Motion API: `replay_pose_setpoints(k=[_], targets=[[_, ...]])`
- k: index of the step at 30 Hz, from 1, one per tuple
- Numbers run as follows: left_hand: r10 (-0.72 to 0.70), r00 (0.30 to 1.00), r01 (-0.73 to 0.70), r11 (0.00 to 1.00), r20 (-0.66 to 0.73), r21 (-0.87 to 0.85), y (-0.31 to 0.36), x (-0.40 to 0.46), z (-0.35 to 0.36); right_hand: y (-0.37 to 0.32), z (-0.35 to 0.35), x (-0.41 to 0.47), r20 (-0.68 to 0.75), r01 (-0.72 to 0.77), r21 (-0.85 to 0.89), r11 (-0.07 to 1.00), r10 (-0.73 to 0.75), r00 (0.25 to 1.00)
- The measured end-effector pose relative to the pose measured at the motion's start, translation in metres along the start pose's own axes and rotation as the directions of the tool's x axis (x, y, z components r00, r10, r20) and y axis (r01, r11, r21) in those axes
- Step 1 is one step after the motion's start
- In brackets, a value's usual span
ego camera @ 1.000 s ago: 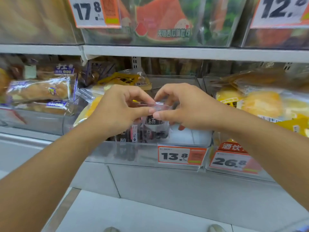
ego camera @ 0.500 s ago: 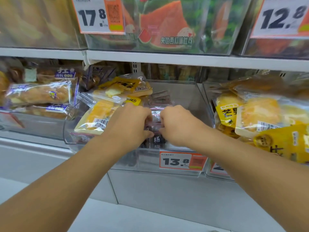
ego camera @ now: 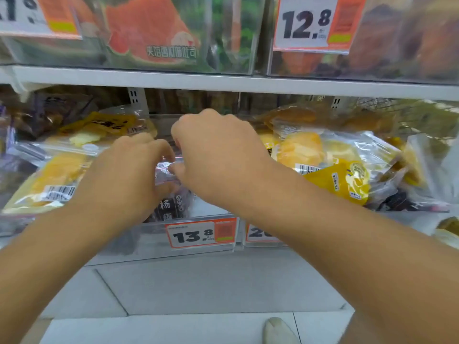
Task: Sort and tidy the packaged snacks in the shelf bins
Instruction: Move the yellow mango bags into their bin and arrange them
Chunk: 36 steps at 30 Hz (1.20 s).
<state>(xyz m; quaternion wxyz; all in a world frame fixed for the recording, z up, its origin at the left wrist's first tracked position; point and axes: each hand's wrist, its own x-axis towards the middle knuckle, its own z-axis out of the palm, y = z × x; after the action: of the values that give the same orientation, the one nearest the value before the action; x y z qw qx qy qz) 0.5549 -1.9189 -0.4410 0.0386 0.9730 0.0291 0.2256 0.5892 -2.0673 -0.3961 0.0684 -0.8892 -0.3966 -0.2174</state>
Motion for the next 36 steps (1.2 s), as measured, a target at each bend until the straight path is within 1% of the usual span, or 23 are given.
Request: replay_pose_setpoints(k=[1,4,6,8,9,11,12,13,14,15,16,17,19,20,22,24,25,27,28,31,32,34,36], targets=[[0.025,0.997,-0.031,0.996,-0.066,-0.089,0.012,0.002,-0.004,0.006,-0.011,-0.01,-0.023,-0.018,-0.014,1.0,0.018,1.0],[0.084,0.964,-0.165,0.932,-0.25,-0.322,0.058,0.012,-0.008,0.034,-0.029,-0.044,-0.004,-0.084,0.009,0.996,0.084,0.996],[0.142,0.942,-0.266,0.868,-0.304,-0.419,0.09,0.019,-0.004,0.063,-0.042,-0.063,0.033,-0.165,-0.023,0.986,0.166,0.986],[0.28,0.931,-0.359,0.823,-0.235,-0.44,0.122,0.027,0.003,0.098,-0.057,-0.082,0.034,-0.275,-0.006,0.962,0.275,0.961],[0.34,0.926,-0.377,0.825,-0.164,-0.422,0.135,0.03,0.008,0.115,-0.062,-0.093,-0.008,-0.338,0.006,0.941,0.338,0.941],[0.395,0.919,-0.373,0.874,0.008,-0.313,0.154,0.038,0.019,0.143,-0.062,-0.119,-0.134,-0.44,0.085,0.894,0.448,0.884],[0.402,0.911,-0.373,0.899,0.094,-0.229,0.16,0.041,0.025,0.151,-0.059,-0.129,-0.161,-0.45,0.168,0.877,0.474,0.866],[0.407,0.9,-0.383,0.91,0.156,-0.162,0.163,0.045,0.032,0.156,-0.056,-0.137,-0.152,-0.434,0.262,0.862,0.481,0.863],[0.411,0.892,-0.392,0.911,0.189,-0.131,0.164,0.05,0.038,0.16,-0.052,-0.141,-0.108,-0.421,0.323,0.848,0.475,0.873],[0.406,0.89,-0.386,0.913,0.206,-0.135,0.163,0.054,0.042,0.163,-0.047,-0.142,-0.042,-0.423,0.331,0.844,0.461,0.887],[0.38,0.898,-0.349,0.922,0.222,-0.167,0.16,0.056,0.044,0.166,-0.043,-0.14,0.04,-0.44,0.278,0.854,0.448,0.893],[0.33,0.91,-0.281,0.936,0.252,-0.21,0.156,0.058,0.045,0.167,-0.04,-0.135,0.122,-0.456,0.183,0.871,0.44,0.89],[0.21,0.927,-0.137,0.961,0.31,-0.241,0.149,0.058,0.042,0.163,-0.031,-0.125,0.236,-0.489,0.013,0.872,0.472,0.849],[0.161,0.933,-0.088,0.969,0.323,-0.229,0.145,0.057,0.04,0.162,-0.027,-0.12,0.272,-0.515,-0.024,0.857,0.502,0.821],[0.115,0.937,-0.037,0.972,0.33,-0.234,0.139,0.055,0.036,0.159,-0.022,-0.111,0.349,-0.584,-0.02,0.812,0.553,0.757],[0.087,0.939,-0.006,0.971,0.331,-0.24,0.137,0.055,0.034,0.158,-0.024,-0.104,0.373,-0.668,0.064,0.741,0.603,0.705],[0.072,0.937,0.009,0.973,0.341,-0.23,0.138,0.055,0.033,0.158,-0.025,-0.101,0.365,-0.695,0.109,0.711,0.622,0.693],[0.058,0.932,0.032,0.97,0.359,-0.24,0.14,0.054,0.032,0.157,-0.023,-0.098,0.331,-0.702,0.194,0.685,0.628,0.705],[0.063,0.937,0.033,0.963,0.343,-0.267,0.14,0.053,0.031,0.155,-0.021,-0.097,0.311,-0.697,0.253,0.671,0.626,0.716],[0.09,0.966,-0.002,0.939,0.242,-0.343,0.137,0.05,0.028,0.146,-0.016,-0.095,0.289,-0.683,0.405,0.608,0.623,0.727],[0.096,0.972,-0.012,0.932,0.214,-0.362,0.135,0.049,0.027,0.144,-0.013,-0.094,0.291,-0.688,0.454,0.566,0.635,0.715],[0.097,0.981,-0.02,0.913,0.169,-0.409,0.131,0.047,0.026,0.144,-0.009,-0.093,0.329,-0.693,0.574,0.436,0.652,0.683],[0.096,0.984,-0.021,0.897,0.15,-0.442,0.128,0.047,0.027,0.147,-0.004,-0.093,0.352,-0.665,0.662,0.345,0.641,0.683]])
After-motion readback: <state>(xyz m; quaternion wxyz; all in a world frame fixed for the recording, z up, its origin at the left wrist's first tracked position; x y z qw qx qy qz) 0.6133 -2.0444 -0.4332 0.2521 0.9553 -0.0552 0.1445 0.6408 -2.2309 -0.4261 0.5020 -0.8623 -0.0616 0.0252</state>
